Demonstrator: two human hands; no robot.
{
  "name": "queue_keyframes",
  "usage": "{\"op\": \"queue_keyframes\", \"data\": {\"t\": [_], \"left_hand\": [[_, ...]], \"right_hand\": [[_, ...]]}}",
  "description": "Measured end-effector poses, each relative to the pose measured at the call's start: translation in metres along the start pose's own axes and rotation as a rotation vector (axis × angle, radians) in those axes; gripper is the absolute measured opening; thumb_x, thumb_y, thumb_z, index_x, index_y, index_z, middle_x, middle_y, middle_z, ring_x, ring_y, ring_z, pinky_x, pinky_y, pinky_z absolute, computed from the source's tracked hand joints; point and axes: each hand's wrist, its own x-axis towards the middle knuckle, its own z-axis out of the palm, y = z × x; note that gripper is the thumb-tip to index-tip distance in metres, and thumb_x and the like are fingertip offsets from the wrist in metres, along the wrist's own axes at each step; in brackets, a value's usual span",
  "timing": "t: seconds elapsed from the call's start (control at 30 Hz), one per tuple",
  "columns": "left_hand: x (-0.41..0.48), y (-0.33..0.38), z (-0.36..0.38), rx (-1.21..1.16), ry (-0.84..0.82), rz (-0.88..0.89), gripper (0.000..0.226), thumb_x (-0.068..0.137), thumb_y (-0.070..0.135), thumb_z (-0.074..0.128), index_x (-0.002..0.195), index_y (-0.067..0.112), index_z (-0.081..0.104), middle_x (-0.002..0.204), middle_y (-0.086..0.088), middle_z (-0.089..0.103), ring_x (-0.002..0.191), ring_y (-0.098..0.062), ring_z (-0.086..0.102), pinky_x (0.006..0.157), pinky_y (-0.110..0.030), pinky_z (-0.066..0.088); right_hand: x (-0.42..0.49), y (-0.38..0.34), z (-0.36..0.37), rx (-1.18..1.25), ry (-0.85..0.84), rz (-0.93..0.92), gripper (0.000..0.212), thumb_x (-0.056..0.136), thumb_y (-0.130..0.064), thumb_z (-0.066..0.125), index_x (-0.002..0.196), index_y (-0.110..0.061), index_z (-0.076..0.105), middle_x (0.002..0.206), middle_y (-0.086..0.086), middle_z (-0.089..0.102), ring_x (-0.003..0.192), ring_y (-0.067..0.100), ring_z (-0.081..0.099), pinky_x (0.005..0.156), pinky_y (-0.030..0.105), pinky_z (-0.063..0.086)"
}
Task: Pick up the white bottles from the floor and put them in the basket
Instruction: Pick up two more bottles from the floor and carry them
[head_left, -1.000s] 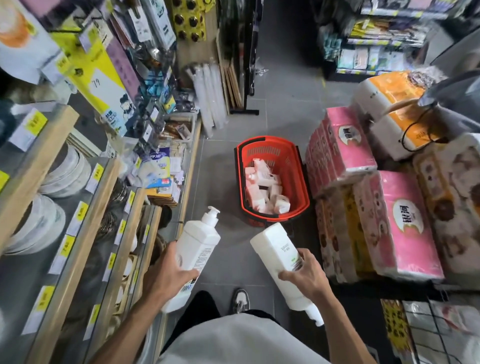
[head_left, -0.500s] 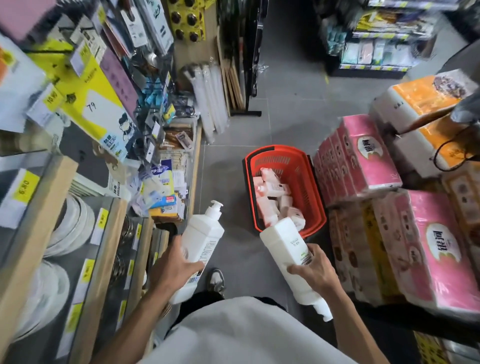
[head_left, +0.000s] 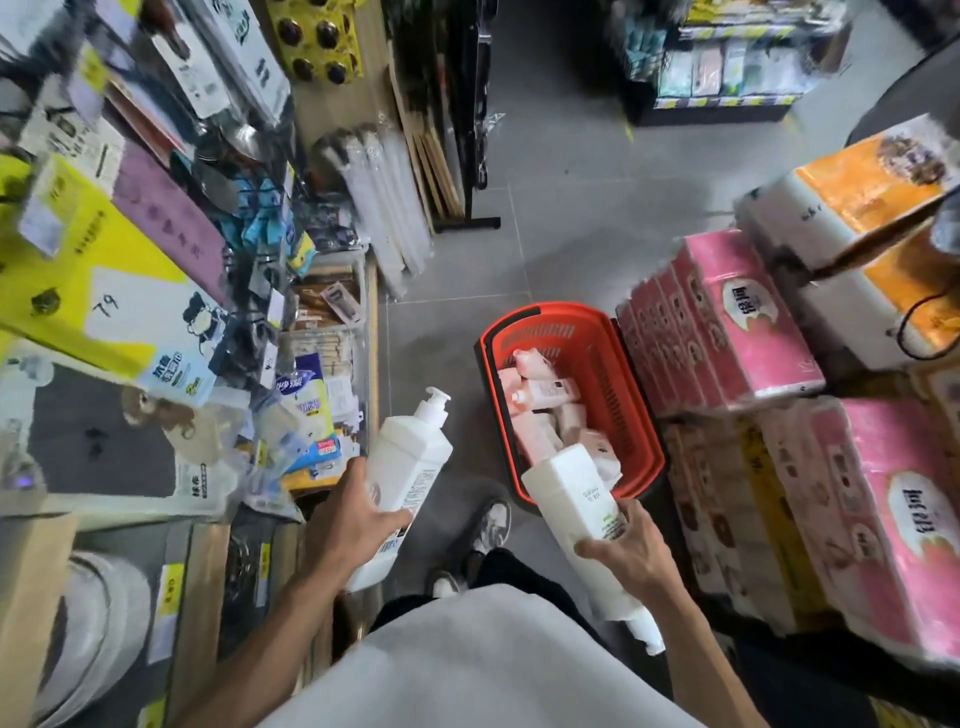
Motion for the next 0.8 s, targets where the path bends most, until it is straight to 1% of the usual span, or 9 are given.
{"op": "queue_keyframes", "data": {"t": [0.13,0.2,0.27,0.3,0.37,0.43,0.57,0.7,0.8], "left_hand": [[0.038,0.036,-0.001,0.016,0.010,0.049,0.071,0.063,0.046,0.084,0.117,0.032,0.040,0.106,0.006,0.060,0.088,-0.024,0.059,0.074,-0.037,0.053],[0.058,0.056,-0.002,0.041,0.004,0.064,0.071,0.063,0.047,0.083,0.118,0.032,0.041,0.107,0.007,0.061,0.087,-0.022,0.058,0.074,-0.035,0.052],[0.076,0.074,-0.002,0.072,0.002,0.102,0.070,0.064,0.048,0.083,0.118,0.030,0.041,0.109,0.007,0.061,0.085,-0.021,0.056,0.071,-0.033,0.049],[0.087,0.084,-0.003,0.092,0.002,0.122,0.070,0.066,0.047,0.083,0.117,0.028,0.041,0.109,0.007,0.060,0.086,-0.021,0.055,0.069,-0.031,0.045],[0.109,0.103,-0.005,0.136,-0.009,0.139,0.069,0.065,0.047,0.083,0.116,0.027,0.041,0.109,0.005,0.061,0.088,-0.026,0.058,0.068,-0.033,0.042],[0.132,0.120,-0.005,0.177,-0.032,0.152,0.069,0.062,0.049,0.081,0.113,0.030,0.039,0.108,0.004,0.063,0.091,-0.032,0.062,0.071,-0.036,0.046],[0.179,0.153,-0.011,0.240,-0.117,0.218,0.066,0.059,0.052,0.078,0.105,0.034,0.034,0.104,0.007,0.061,0.088,-0.031,0.063,0.075,-0.042,0.054],[0.233,0.187,-0.013,0.329,-0.208,0.314,0.064,0.061,0.049,0.078,0.105,0.033,0.035,0.103,0.007,0.062,0.087,-0.031,0.062,0.073,-0.040,0.052],[0.277,0.218,-0.015,0.400,-0.286,0.397,0.064,0.064,0.047,0.080,0.108,0.032,0.035,0.106,0.003,0.064,0.090,-0.034,0.063,0.072,-0.039,0.047]], "right_hand": [[0.029,-0.020,-0.013,-0.022,-0.030,-0.008,0.078,0.062,-0.027,0.090,0.130,-0.018,0.052,0.098,-0.012,0.057,0.083,0.007,0.056,0.061,0.018,0.037],[0.043,-0.027,-0.020,-0.009,-0.042,0.015,0.072,0.066,-0.021,0.089,0.127,-0.020,0.051,0.093,-0.016,0.056,0.079,0.003,0.055,0.059,0.015,0.034],[0.060,-0.035,-0.027,0.000,-0.044,0.022,0.067,0.066,-0.022,0.089,0.122,-0.020,0.052,0.091,-0.017,0.055,0.077,-0.001,0.054,0.058,0.017,0.035],[0.068,-0.041,-0.031,-0.001,-0.037,0.026,0.069,0.064,-0.027,0.089,0.122,-0.019,0.053,0.093,-0.016,0.056,0.078,0.001,0.055,0.060,0.020,0.037],[0.083,-0.047,-0.036,-0.029,-0.024,0.040,0.080,0.057,-0.040,0.088,0.127,-0.021,0.053,0.100,-0.011,0.056,0.086,0.009,0.056,0.065,0.028,0.042],[0.095,-0.051,-0.041,-0.054,-0.011,0.041,0.084,0.057,-0.044,0.086,0.130,-0.021,0.051,0.107,-0.008,0.054,0.093,0.015,0.054,0.071,0.033,0.042],[0.111,-0.058,-0.047,-0.015,-0.003,0.109,0.081,0.061,-0.045,0.084,0.130,-0.023,0.048,0.110,-0.005,0.052,0.095,0.015,0.051,0.073,0.033,0.042],[0.128,-0.066,-0.039,0.067,0.009,0.223,0.087,0.051,-0.057,0.078,0.128,-0.028,0.049,0.108,-0.007,0.054,0.097,0.014,0.054,0.082,0.037,0.050],[0.136,-0.080,-0.033,0.120,0.048,0.315,0.098,0.047,-0.060,0.074,0.136,-0.026,0.048,0.117,-0.005,0.058,0.103,0.017,0.055,0.082,0.036,0.048]]}}
